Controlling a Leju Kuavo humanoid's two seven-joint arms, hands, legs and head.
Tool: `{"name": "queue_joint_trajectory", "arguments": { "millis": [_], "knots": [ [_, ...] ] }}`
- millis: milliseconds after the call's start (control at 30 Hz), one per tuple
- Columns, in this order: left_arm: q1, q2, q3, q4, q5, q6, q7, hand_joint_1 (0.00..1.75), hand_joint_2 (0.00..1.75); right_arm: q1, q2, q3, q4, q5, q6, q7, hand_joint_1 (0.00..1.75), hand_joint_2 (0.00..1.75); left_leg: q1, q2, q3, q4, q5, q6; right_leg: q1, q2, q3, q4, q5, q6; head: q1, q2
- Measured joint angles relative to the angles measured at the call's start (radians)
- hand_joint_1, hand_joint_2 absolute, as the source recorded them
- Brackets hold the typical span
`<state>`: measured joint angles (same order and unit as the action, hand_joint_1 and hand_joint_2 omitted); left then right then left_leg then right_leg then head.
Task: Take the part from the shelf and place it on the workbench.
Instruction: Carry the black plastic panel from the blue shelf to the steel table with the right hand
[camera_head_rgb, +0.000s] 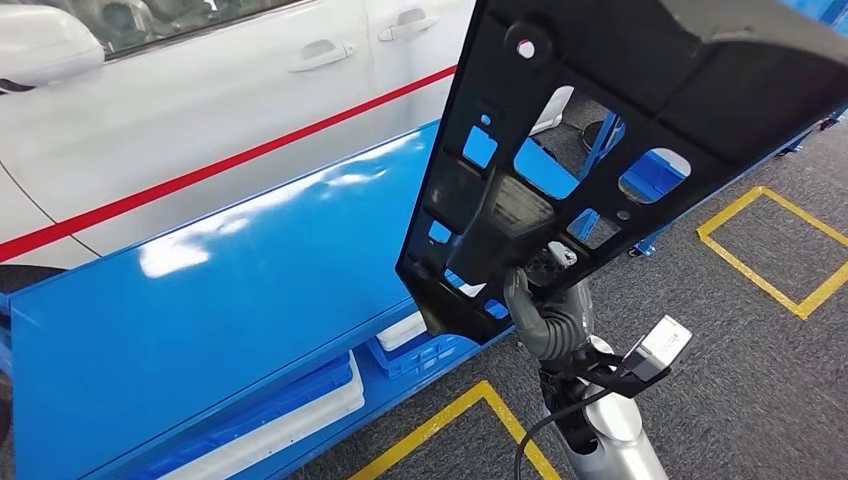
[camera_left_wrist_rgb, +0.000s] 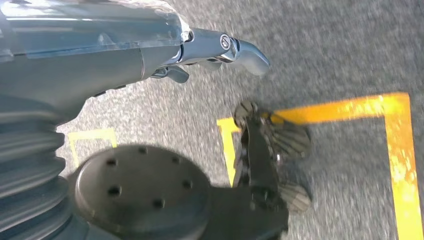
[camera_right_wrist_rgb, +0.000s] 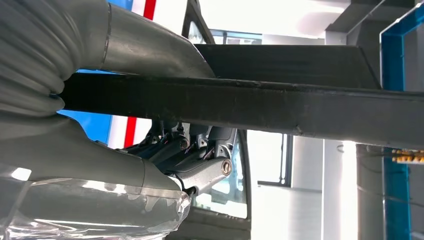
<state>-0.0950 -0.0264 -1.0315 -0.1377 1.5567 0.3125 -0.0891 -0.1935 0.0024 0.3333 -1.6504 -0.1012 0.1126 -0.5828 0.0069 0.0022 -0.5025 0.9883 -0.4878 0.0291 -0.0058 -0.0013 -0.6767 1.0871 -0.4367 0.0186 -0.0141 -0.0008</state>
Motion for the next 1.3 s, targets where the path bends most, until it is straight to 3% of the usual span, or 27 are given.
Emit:
{"name": "queue_joint_trajectory", "arguments": {
  "millis": [67,100,133,167,200,267,333,400,467,500,600,633,667,733,767,800,867,933,1000,1100,1133,1167,1200,1300],
  "knots": [
    [0.001,0.0,0.0,0.0,0.0,0.001,0.0,0.0,1.75,0.003,0.0,-0.003,-0.003,0.001,0.0,0.002,1.75,1.75,0.0,0.002,-0.016,0.0,0.014,0.006,-0.004,0.001,-0.048,0.125,-0.081,0.007,0.001,0.0],
    [0.002,0.0,0.0,0.0,0.0,0.002,0.001,0.0,1.75,0.006,0.0,-0.004,-0.003,0.002,-0.001,0.002,1.75,1.75,-0.001,0.002,-0.024,0.001,0.019,0.005,-0.006,0.001,-0.067,0.183,-0.109,0.01,0.001,0.0],
    [0.003,0.0,0.0,0.0,-0.001,0.002,0.002,0.0,1.75,0.01,0.0,-0.005,-0.004,0.003,-0.001,0.002,1.75,1.75,-0.001,0.002,-0.032,0.003,0.024,0.004,-0.008,0.001,-0.072,0.213,-0.119,0.012,0.001,0.0],
    [0.003,0.0,0.0,0.0,-0.001,0.002,0.004,0.0,1.75,0.012,0.0,-0.007,-0.006,0.004,-0.002,0.003,1.75,1.75,-0.001,0.002,-0.038,0.005,0.028,0.002,-0.01,0.001,-0.056,0.204,-0.11,0.013,0.001,0.0],
    [0.003,0.0,0.0,0.0,-0.001,0.002,0.006,0.0,1.75,0.013,0.0,-0.009,-0.008,0.005,-0.003,0.004,1.75,1.75,0.0,0.002,-0.042,0.008,0.03,0.0,-0.012,0.0,-0.02,0.155,-0.087,0.013,0.001,0.0],
    [0.002,0.0,-0.001,0.0,-0.002,0.001,0.009,0.0,1.75,0.013,0.0,-0.012,-0.016,0.007,-0.004,0.005,1.75,1.75,-0.002,0.002,-0.049,0.016,0.031,-0.006,-0.012,0.0,0.069,0.016,-0.044,0.009,0.001,0.0],
    [0.001,0.0,-0.001,0.0,-0.003,0.0,0.013,0.0,1.75,0.015,0.0,-0.014,-0.025,0.009,-0.006,0.006,1.75,1.75,-0.005,0.002,-0.055,0.023,0.031,-0.015,-0.009,0.001,0.107,-0.056,-0.031,0.0,0.0,0.0],
    [0.001,0.0,-0.002,0.0,-0.005,0.0,0.017,0.0,1.75,0.022,-0.001,-0.016,-0.033,0.011,-0.007,0.007,1.75,1.75,-0.006,0.001,-0.058,0.024,0.034,-0.027,-0.007,0.002,0.104,-0.061,-0.028,-0.012,0.0,0.0],
    [0.001,0.0,-0.002,0.0,-0.008,0.0,0.019,0.0,1.75,0.03,-0.001,-0.018,-0.039,0.013,-0.007,0.007,1.75,1.75,-0.004,0.0,-0.067,0.042,0.018,-0.037,-0.009,0.001,0.102,-0.068,-0.021,-0.026,0.0,0.0],
    [0.001,0.0,-0.002,0.0,-0.008,0.0,0.02,0.0,1.75,0.034,-0.001,-0.019,-0.041,0.014,-0.006,0.008,1.75,1.75,-0.002,0.0,-0.082,0.076,-0.006,-0.041,-0.01,0.0,0.101,-0.071,-0.017,-0.032,-0.001,0.0],
    [0.003,0.0,-0.003,0.0,-0.009,0.0,0.02,0.0,1.75,0.046,-0.001,-0.02,-0.042,0.014,-0.006,0.008,1.75,1.75,0.002,0.0,-0.165,0.266,-0.103,-0.049,-0.008,-0.001,0.092,-0.07,-0.011,-0.041,-0.001,0.0],
    [0.004,0.0,-0.003,0.0,-0.011,0.0,0.021,0.0,1.75,0.051,-0.001,-0.021,-0.042,0.014,-0.007,0.008,1.75,1.75,0.002,0.0,-0.183,0.309,-0.114,-0.05,-0.007,0.002,0.089,-0.069,-0.01,-0.041,-0.001,0.0],
    [0.004,0.0,-0.004,0.0,-0.014,0.0,0.022,0.0,1.75,0.055,-0.002,-0.023,-0.042,0.014,-0.01,0.008,1.75,1.75,0.002,0.0,-0.182,0.313,-0.105,-0.05,-0.006,0.006,0.086,-0.067,-0.01,-0.041,-0.001,0.0],
    [0.005,0.0,-0.011,0.0,-0.023,0.001,0.025,0.0,1.75,0.063,-0.002,-0.028,-0.043,0.014,-0.018,0.008,1.75,1.75,0.003,-0.009,-0.127,0.211,-0.044,-0.045,-0.006,0.018,0.084,-0.062,-0.009,-0.039,-0.001,0.0],
    [0.005,0.001,-0.015,0.0,-0.026,0.002,0.028,0.0,1.75,0.068,-0.002,-0.031,-0.046,0.014,-0.022,0.008,1.75,1.75,0.003,-0.029,-0.09,0.139,-0.017,-0.04,-0.006,0.024,0.082,-0.06,-0.008,-0.037,-0.001,0.0],
    [0.006,0.002,-0.02,0.0,-0.03,0.002,0.03,0.0,1.75,0.072,-0.002,-0.035,-0.049,0.014,-0.026,0.008,1.75,1.75,0.004,-0.047,-0.061,0.08,0.002,-0.037,-0.006,0.032,0.078,-0.058,-0.006,-0.032,-0.001,0.0],
    [0.008,0.004,-0.027,0.0,-0.036,0.001,0.036,0.0,1.75,0.086,-0.003,-0.041,-0.057,0.014,-0.034,0.008,1.75,1.75,0.001,-0.068,-0.042,0.034,0.007,-0.032,-0.009,0.048,0.069,-0.056,0.001,-0.019,0.0,0.0],
    [0.008,0.004,-0.035,0.0,-0.042,-0.001,0.042,0.0,1.75,0.109,-0.004,-0.046,-0.069,0.015,-0.04,0.008,1.75,1.75,0.001,-0.049,-0.042,0.026,0.014,-0.023,-0.012,0.062,0.064,-0.058,0.007,-0.005,0.0,0.0],
    [0.007,0.004,-0.043,0.0,-0.048,-0.001,0.049,0.0,1.75,0.132,-0.005,-0.051,-0.082,0.016,-0.043,0.008,1.75,1.75,0.005,-0.028,-0.039,0.014,0.024,-0.01,-0.011,0.049,0.047,-0.026,-0.017,0.003,0.002,0.0],
    [0.01,0.004,-0.054,0.0,-0.056,-0.001,0.061,0.0,1.75,0.161,-0.01,-0.059,-0.092,0.018,-0.047,0.012,1.75,1.75,0.003,0.005,-0.041,0.009,0.028,-0.001,-0.011,0.015,-0.033,0.146,-0.109,0.012,0.006,0.0],
    [0.012,0.004,-0.058,0.0,-0.06,-0.001,0.066,0.0,1.75,0.173,-0.012,-0.061,-0.093,0.019,-0.05,0.014,1.75,1.75,0.001,0.015,-0.042,0.01,0.027,0.0,-0.011,0.012,-0.053,0.191,-0.124,0.015,0.006,0.0],
    [0.012,0.003,-0.063,0.0,-0.064,-0.001,0.069,0.0,1.75,0.186,-0.014,-0.064,-0.093,0.019,-0.053,0.016,1.75,1.75,0.001,0.025,-0.043,0.01,0.027,0.0,-0.012,0.01,-0.056,0.204,-0.121,0.016,0.006,0.0],
    [0.013,0.003,-0.067,0.0,-0.067,-0.001,0.071,0.0,1.75,0.195,-0.016,-0.066,-0.094,0.019,-0.055,0.017,1.75,1.75,0.0,0.035,-0.043,0.011,0.026,-0.001,-0.011,0.006,-0.038,0.176,-0.1,0.016,0.006,0.0],
    [0.012,0.003,-0.076,0.0,-0.07,0.0,0.073,0.0,1.75,0.207,-0.019,-0.072,-0.1,0.019,-0.056,0.018,1.75,1.75,-0.004,0.063,-0.041,0.018,0.02,-0.009,-0.005,-0.046,0.07,-0.018,-0.025,0.004,0.006,0.0]
  ]
}}
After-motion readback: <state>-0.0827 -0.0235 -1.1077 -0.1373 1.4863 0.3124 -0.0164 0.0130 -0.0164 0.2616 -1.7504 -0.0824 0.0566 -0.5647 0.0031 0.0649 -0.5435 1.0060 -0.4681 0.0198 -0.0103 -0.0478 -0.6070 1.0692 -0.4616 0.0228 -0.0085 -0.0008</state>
